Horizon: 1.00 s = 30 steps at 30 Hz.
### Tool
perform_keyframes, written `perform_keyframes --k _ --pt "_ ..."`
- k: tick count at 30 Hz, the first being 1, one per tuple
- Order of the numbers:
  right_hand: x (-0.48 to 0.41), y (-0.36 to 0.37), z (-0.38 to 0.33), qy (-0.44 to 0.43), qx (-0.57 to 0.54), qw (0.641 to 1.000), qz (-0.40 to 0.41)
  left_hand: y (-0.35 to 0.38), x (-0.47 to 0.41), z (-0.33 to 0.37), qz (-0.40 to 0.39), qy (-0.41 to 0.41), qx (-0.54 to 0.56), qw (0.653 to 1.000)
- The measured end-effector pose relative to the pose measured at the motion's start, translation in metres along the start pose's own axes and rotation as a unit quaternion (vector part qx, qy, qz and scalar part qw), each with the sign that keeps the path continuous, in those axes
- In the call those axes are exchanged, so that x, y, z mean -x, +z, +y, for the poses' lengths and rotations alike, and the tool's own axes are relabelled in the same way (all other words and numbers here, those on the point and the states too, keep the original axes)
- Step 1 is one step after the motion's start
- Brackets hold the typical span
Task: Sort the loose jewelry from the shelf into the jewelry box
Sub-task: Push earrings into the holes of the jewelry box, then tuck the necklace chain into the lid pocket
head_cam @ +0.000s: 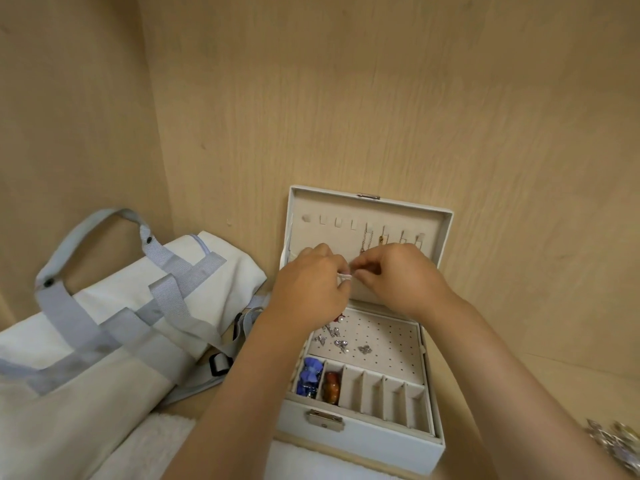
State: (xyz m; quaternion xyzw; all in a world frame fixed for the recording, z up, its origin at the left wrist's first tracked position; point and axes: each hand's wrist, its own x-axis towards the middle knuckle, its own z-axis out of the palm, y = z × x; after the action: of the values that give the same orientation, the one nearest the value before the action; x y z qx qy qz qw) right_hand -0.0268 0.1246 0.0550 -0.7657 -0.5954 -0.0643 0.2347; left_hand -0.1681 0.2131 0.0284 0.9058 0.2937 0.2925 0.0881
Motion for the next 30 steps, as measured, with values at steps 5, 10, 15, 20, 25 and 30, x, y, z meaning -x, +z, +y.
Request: perform_keyframes --k 5,10,15,20,25,30 --pt "0.01 -0.001 0.007 0.017 -0.053 0.998 -0.027 -0.003 0.0 0.005 -0.012 -0.006 -0.016 1.0" --pt "0.034 -0.03 0.024 0.053 -0.187 0.981 0.007 -0.011 0.0 0.026 -0.02 0.018 0.002 1.0" --pt "0.076 -0.066 0.062 0.08 -0.189 0.978 0.032 -0.002 0.005 0.07 -0.036 0.049 0.067 0.996" --pt "0.134 -0.105 0.12 0.124 -0.143 0.982 0.023 0.033 0.006 0.141 -0.08 0.089 0.139 0.983" --pt "0.199 -0.136 0.182 0.201 -0.095 0.975 -0.011 0.083 0.012 0.226 -0.134 0.127 0.177 0.967" --pt "0.253 -0.151 0.229 0.262 -0.037 0.963 -0.042 0.122 0.025 0.295 -0.21 0.146 0.198 0.946"
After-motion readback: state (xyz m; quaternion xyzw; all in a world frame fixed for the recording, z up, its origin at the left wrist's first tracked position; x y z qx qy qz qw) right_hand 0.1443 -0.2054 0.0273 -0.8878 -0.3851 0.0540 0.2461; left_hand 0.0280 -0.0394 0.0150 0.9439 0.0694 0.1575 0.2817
